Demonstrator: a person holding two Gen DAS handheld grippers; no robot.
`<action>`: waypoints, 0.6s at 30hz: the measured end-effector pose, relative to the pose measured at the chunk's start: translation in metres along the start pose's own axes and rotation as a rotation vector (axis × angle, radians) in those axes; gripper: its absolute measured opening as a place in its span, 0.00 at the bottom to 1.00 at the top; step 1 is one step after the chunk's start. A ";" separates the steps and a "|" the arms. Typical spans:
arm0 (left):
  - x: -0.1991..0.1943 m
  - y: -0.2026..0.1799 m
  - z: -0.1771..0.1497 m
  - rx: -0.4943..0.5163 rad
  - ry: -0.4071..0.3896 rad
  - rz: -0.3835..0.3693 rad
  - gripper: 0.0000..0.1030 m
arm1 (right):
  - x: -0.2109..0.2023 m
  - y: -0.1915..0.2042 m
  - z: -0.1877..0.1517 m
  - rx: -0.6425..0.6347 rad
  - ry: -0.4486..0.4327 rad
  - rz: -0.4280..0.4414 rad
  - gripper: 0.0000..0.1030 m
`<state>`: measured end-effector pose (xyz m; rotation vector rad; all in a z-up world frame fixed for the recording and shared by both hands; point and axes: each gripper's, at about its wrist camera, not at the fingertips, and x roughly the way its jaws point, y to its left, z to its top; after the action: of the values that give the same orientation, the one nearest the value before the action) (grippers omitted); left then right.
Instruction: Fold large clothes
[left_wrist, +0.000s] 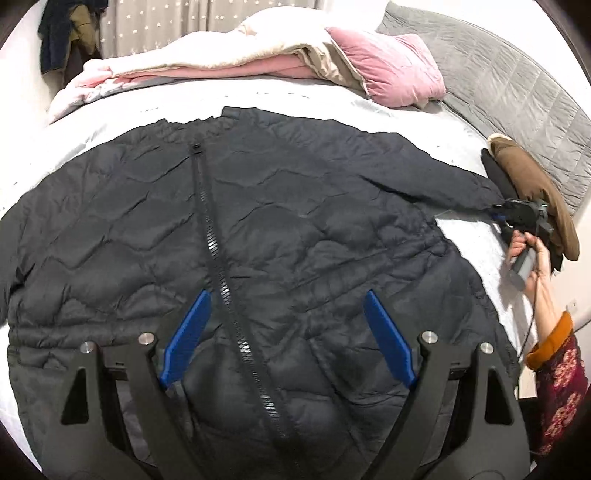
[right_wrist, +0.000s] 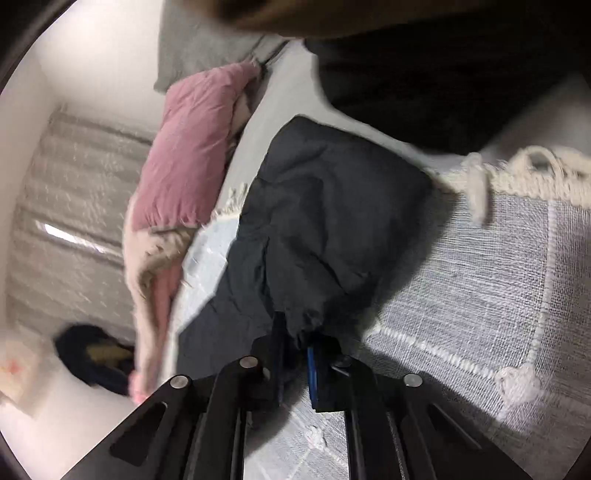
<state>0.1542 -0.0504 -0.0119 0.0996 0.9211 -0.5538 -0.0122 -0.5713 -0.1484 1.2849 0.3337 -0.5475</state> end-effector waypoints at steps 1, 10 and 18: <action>0.000 0.003 -0.001 -0.010 -0.004 0.003 0.83 | -0.004 0.005 0.002 -0.011 -0.017 0.018 0.05; -0.003 0.059 -0.017 -0.177 -0.019 -0.055 0.83 | -0.048 0.111 -0.019 -0.265 -0.170 0.119 0.05; -0.024 0.086 -0.015 -0.217 -0.110 -0.048 0.83 | -0.086 0.238 -0.102 -0.552 -0.192 0.291 0.05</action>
<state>0.1743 0.0382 -0.0150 -0.1474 0.8724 -0.4956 0.0557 -0.4133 0.0629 0.7212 0.1180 -0.2954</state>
